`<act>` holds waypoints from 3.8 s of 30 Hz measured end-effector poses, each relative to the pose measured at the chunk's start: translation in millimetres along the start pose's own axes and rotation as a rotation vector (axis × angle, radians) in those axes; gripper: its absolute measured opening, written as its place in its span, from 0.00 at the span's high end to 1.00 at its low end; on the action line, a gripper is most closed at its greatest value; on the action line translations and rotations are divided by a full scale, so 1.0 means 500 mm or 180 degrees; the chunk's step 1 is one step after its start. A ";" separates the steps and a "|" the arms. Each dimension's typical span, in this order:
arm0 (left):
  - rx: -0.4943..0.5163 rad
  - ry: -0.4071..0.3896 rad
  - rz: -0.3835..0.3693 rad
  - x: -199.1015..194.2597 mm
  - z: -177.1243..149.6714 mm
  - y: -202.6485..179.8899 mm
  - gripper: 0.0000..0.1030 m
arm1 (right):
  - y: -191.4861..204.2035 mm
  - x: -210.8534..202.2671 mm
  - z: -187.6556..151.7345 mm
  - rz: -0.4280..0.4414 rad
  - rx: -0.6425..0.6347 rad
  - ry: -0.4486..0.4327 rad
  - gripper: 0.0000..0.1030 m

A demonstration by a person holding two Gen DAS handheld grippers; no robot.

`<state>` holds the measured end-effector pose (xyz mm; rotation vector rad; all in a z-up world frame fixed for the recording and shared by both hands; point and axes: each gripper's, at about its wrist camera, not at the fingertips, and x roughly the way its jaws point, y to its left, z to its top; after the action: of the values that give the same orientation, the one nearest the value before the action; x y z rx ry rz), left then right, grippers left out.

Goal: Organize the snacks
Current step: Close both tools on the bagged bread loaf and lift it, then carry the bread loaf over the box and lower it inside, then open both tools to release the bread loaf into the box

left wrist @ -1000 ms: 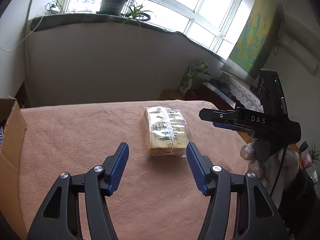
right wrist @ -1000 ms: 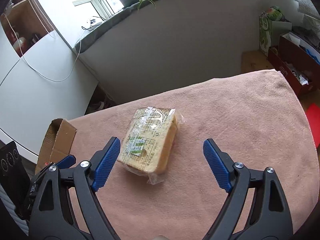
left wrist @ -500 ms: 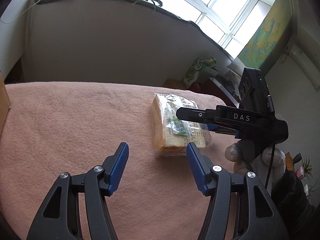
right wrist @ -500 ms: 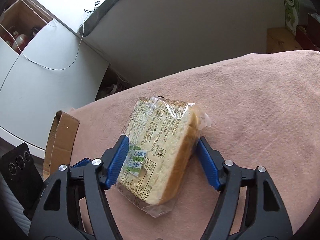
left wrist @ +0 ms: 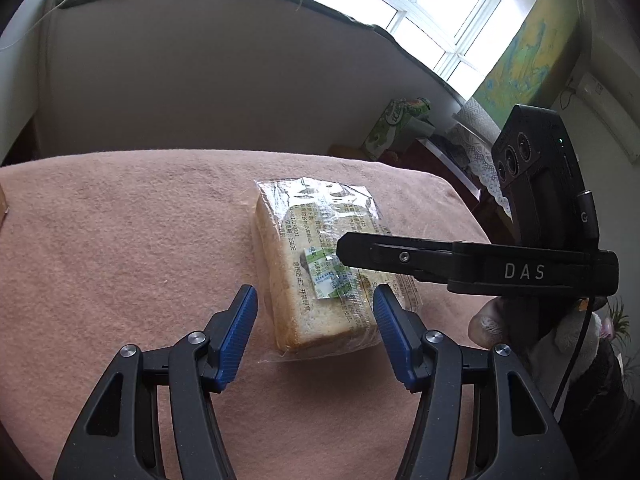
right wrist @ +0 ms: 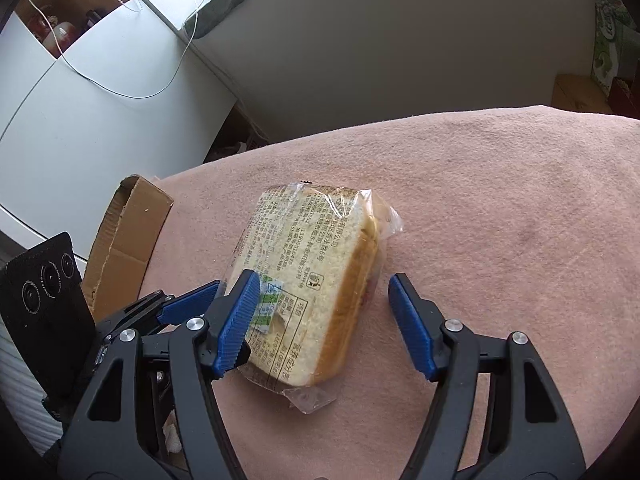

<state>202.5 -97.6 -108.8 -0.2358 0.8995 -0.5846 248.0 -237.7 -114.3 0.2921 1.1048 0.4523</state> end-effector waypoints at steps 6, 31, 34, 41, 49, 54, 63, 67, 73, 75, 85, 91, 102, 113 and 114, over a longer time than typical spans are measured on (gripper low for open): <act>0.0118 -0.0007 -0.0023 0.000 -0.001 -0.025 0.49 | 0.005 -0.013 -0.015 0.0148 0.0019 0.0011 0.50; 0.0164 -0.0841 0.0353 -0.235 -0.022 0.027 0.49 | 0.273 -0.071 0.009 0.0384 -0.0618 -0.0255 0.51; 0.0129 -0.0921 0.0427 -0.256 -0.031 0.043 0.49 | 0.312 -0.061 0.014 0.0415 -0.0711 -0.0242 0.51; 0.0013 -0.1082 0.0584 -0.308 -0.047 0.081 0.49 | 0.391 -0.032 0.024 0.0509 -0.0888 -0.0213 0.51; -0.0132 -0.1226 0.0670 -0.358 -0.051 0.122 0.49 | 0.469 -0.002 0.032 0.0603 -0.1068 -0.0150 0.51; -0.0233 -0.1305 0.0789 -0.386 -0.059 0.160 0.49 | 0.526 0.034 0.035 0.0665 -0.1180 -0.0088 0.51; -0.0444 -0.1353 0.0966 -0.422 -0.083 0.236 0.49 | 0.604 0.115 0.033 0.0791 -0.1322 0.0070 0.51; -0.0551 -0.1330 0.1062 -0.424 -0.089 0.269 0.49 | 0.629 0.154 0.025 0.0817 -0.1376 0.0160 0.51; -0.0576 -0.1321 0.1173 -0.425 -0.084 0.282 0.50 | 0.651 0.177 0.019 0.0644 -0.1456 0.0122 0.45; -0.0555 -0.1330 0.1233 -0.427 -0.084 0.280 0.50 | 0.650 0.177 0.018 0.0609 -0.1450 0.0099 0.44; -0.0461 -0.1393 0.1406 -0.445 -0.096 0.263 0.50 | 0.643 0.141 0.010 0.0527 -0.1471 -0.0046 0.36; -0.0443 -0.1377 0.1505 -0.451 -0.121 0.260 0.49 | 0.637 0.124 0.001 0.0463 -0.1503 -0.0114 0.36; -0.0596 -0.1327 0.1671 -0.449 -0.159 0.261 0.33 | 0.607 0.074 -0.038 0.0305 -0.1536 -0.0311 0.21; -0.0291 -0.1489 0.2080 -0.451 -0.174 0.170 0.20 | 0.553 -0.038 -0.124 -0.0121 -0.1655 -0.0894 0.03; -0.0281 -0.1486 0.2066 -0.450 -0.174 0.166 0.20 | 0.551 -0.048 -0.134 -0.0183 -0.1691 -0.0961 0.03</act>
<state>56.9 102.9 -47.1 -0.1373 0.4997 0.1166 121.9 -9.0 -1.7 -0.1370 0.6648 0.6095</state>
